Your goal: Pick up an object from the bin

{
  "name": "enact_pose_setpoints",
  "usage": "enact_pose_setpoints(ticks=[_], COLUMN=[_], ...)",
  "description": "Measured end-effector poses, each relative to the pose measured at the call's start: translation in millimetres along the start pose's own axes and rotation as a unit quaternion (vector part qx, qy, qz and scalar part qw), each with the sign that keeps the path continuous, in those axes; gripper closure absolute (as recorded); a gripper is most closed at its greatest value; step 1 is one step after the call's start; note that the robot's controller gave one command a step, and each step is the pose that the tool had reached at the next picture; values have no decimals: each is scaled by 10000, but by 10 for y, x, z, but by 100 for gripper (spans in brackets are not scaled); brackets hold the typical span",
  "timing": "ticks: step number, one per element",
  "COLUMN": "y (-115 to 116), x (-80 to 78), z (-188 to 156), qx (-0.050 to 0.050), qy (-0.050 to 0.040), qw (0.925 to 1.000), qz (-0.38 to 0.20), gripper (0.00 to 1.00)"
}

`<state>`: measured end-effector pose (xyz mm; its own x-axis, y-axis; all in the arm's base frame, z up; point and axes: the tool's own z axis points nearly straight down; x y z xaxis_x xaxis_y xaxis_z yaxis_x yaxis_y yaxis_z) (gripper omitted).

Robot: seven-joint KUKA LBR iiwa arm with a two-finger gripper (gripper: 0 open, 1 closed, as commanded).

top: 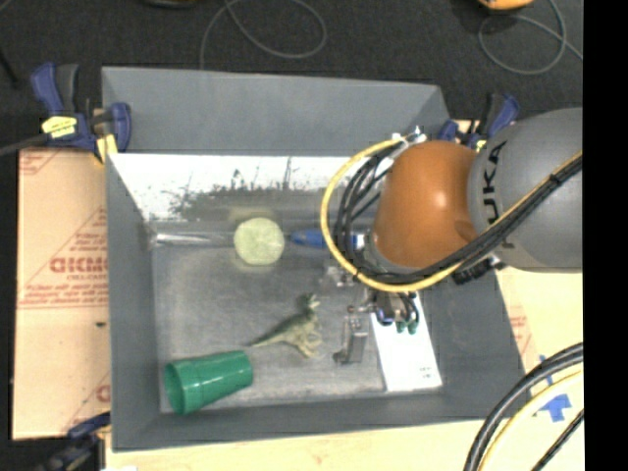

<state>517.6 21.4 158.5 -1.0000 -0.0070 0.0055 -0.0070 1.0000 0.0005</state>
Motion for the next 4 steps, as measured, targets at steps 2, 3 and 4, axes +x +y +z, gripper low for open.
enact_pose_setpoints(ticks=[2, 3, 4], y=[253, 533, 556], x=[-258, -428, -470], z=[442, 557, 456], qx=[8, 11, 2], qy=[-52, -28, -51], qw=[9984, 9743, 9669], qz=[-561, -2252, -2552], gripper=[0, 0, 0])
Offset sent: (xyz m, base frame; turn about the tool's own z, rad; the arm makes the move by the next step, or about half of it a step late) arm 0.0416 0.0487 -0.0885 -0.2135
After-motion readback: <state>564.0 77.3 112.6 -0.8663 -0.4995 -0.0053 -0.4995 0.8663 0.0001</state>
